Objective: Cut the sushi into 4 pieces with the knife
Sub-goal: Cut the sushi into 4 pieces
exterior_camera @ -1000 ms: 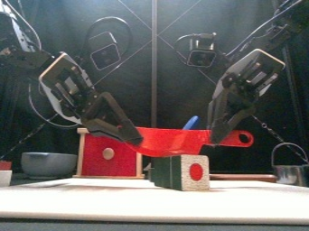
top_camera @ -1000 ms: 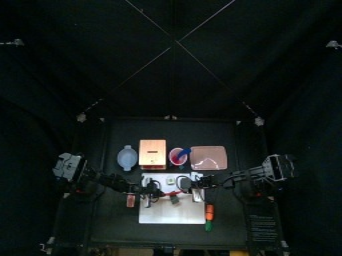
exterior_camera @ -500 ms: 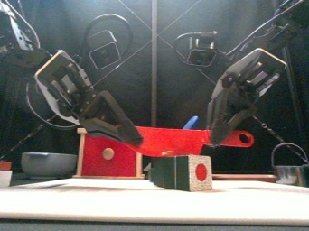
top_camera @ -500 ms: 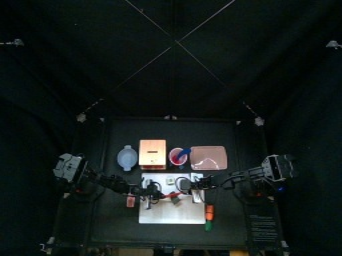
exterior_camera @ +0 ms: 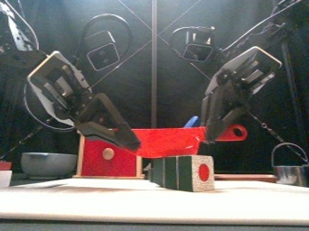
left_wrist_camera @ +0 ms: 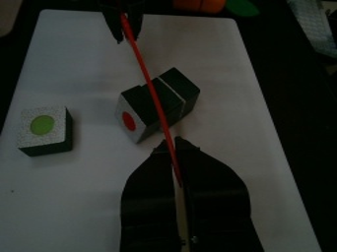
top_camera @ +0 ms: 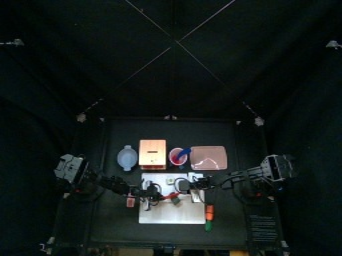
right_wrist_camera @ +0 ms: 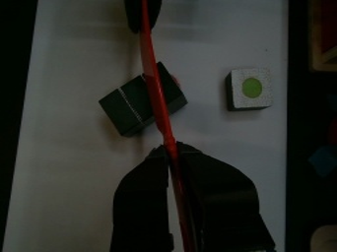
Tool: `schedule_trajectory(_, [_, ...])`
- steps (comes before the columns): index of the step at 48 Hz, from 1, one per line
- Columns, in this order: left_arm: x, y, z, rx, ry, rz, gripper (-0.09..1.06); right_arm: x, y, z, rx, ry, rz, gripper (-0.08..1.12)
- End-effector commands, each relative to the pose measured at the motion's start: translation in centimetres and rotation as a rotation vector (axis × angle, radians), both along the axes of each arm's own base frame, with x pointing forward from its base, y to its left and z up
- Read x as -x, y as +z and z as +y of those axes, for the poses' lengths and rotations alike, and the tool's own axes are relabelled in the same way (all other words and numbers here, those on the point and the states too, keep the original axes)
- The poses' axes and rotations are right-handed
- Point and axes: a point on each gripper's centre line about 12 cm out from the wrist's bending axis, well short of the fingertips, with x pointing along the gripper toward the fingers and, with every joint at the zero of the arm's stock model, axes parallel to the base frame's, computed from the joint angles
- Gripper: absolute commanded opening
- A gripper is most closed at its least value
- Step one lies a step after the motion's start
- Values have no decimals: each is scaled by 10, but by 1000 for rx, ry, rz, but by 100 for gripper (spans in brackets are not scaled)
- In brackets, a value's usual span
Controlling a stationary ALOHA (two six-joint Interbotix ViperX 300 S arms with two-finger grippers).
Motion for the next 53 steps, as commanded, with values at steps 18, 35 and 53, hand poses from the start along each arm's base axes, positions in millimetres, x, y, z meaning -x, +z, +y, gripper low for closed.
schedule_trajectory(18, [-4, -20, 7, -24, 5, 76, 12, -10, -14, -25, -15, -85, 18, 5])
schedule_trajectory(35, [-14, 5, 32, -82, -27, -4, 12, 0, -7, -26, -29, -99, 11, 5])
schedule_trajectory(53, [-16, 59, 32, -131, -101, -160, 12, 22, 15, -21, -82, -131, -39, 5])
